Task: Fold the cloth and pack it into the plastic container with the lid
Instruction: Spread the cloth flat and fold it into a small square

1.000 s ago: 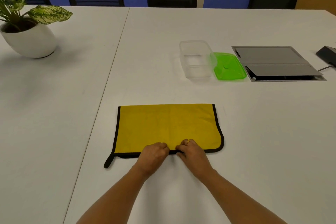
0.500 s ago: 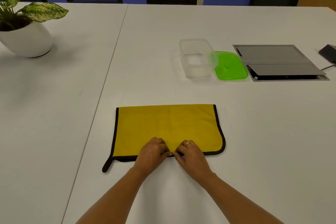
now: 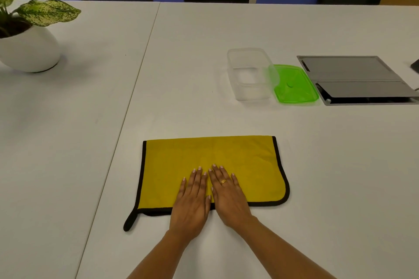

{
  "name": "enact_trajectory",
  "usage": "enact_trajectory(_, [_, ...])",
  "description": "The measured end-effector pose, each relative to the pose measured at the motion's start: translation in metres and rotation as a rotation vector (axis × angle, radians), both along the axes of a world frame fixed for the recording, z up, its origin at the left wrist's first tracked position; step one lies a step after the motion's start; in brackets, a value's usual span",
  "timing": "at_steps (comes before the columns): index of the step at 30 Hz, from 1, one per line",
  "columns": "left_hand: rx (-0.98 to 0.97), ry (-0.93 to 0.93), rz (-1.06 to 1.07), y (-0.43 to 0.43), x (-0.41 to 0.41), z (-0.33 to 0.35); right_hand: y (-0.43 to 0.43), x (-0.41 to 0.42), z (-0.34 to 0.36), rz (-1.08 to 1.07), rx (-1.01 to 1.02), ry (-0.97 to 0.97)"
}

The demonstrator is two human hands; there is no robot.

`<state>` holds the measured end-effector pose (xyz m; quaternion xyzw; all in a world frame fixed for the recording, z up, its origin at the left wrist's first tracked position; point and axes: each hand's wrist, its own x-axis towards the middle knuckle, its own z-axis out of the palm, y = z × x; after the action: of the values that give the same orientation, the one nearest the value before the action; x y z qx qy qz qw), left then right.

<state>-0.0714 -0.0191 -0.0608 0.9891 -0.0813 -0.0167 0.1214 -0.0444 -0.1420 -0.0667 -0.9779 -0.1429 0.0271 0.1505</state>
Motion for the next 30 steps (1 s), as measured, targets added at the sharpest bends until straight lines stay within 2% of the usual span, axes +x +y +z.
enact_trajectory(4, [0.010, -0.013, 0.009, 0.001, 0.002, -0.005, 0.003, 0.031, -0.011, 0.055, -0.020, 0.114])
enact_trajectory(9, [0.027, -0.029, 0.011, 0.001, 0.004, -0.011, 0.009, 0.064, -0.009, 0.009, -0.031, 0.086])
enact_trajectory(16, [0.020, 0.057, 0.030, -0.002, 0.009, -0.001, 0.017, 0.079, -0.008, -0.028, -0.026, 0.070])
enact_trajectory(20, [0.058, -0.079, 0.095, -0.008, 0.040, -0.001, 0.016, 0.078, -0.010, -0.033, -0.028, 0.059])
enact_trajectory(26, [0.043, 0.041, 0.011, 0.006, 0.090, -0.012, 0.015, 0.078, -0.011, -0.040, -0.042, 0.047])
enact_trajectory(30, [0.052, 0.008, 0.032, 0.009, 0.102, -0.015, 0.019, 0.081, -0.010, -0.047, -0.011, 0.046])
